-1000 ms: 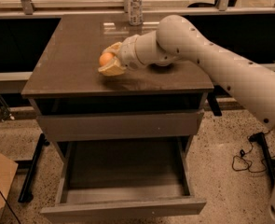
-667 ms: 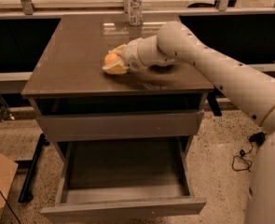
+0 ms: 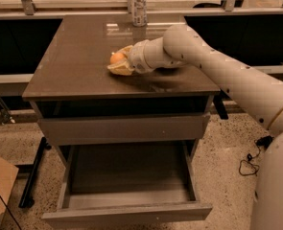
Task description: Pick orange from middle drawer and place on counter
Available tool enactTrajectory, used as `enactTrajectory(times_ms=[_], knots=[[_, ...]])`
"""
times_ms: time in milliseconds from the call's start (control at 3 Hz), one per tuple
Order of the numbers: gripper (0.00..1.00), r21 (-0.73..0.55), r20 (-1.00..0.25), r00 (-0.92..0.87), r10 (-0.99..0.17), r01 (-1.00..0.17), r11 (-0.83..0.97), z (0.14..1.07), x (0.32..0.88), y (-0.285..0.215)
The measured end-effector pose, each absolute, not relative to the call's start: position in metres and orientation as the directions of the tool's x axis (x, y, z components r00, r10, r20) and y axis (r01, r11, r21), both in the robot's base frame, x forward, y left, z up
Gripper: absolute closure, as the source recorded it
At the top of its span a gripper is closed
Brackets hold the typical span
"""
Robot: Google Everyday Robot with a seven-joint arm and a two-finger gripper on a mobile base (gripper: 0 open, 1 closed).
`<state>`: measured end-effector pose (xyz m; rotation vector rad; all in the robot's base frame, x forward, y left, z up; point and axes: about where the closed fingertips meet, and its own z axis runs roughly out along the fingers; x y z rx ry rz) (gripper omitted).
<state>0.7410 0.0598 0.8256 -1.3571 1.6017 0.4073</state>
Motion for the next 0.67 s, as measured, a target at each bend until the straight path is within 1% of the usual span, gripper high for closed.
enactTrajectory(times_ms=[333,667], knots=[[0.04,-0.316,-0.817,0.082,-0.57,-0.891,0.325,0.8255,0.741,0.0598],[0.0,-0.316,-0.817,0.082,-0.57,-0.891,0.325,0.826,0.741,0.0598]])
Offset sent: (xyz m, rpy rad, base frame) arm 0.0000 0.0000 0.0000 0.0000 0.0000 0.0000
